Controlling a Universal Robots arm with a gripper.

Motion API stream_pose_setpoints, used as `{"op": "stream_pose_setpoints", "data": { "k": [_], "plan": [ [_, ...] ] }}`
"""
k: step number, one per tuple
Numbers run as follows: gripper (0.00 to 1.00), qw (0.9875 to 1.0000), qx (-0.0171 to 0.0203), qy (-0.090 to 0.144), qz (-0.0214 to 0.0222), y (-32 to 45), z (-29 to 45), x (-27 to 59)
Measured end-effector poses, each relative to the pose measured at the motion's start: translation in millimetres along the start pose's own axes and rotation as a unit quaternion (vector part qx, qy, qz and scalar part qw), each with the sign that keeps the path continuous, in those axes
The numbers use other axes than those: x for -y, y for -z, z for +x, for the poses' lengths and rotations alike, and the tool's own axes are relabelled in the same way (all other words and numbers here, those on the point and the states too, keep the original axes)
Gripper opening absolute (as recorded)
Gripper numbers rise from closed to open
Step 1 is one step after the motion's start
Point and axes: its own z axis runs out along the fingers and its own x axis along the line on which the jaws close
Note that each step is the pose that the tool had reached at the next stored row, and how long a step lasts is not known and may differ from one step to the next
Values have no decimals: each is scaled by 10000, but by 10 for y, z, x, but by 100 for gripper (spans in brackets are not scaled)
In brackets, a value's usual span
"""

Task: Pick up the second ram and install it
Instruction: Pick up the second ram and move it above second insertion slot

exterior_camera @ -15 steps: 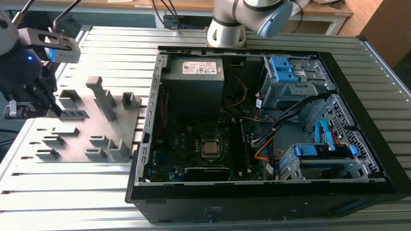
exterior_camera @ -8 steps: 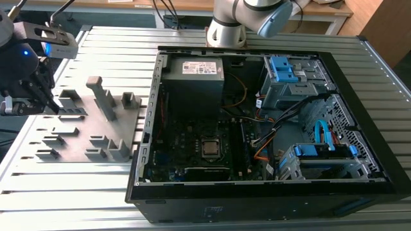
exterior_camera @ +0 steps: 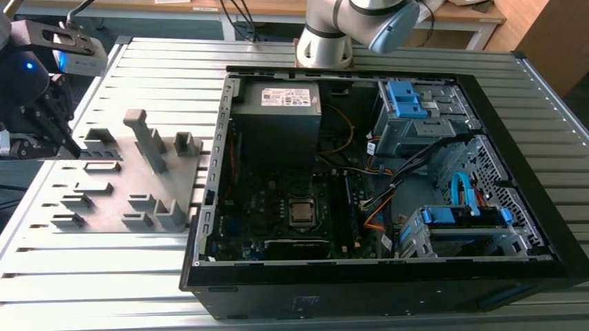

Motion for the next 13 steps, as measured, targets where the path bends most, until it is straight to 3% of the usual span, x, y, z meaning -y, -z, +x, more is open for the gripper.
{"op": "stream_pose_setpoints", "data": {
  "k": [13],
  "plan": [
    [14,10000,0,0,0,189,-17,-10]
  ]
}}
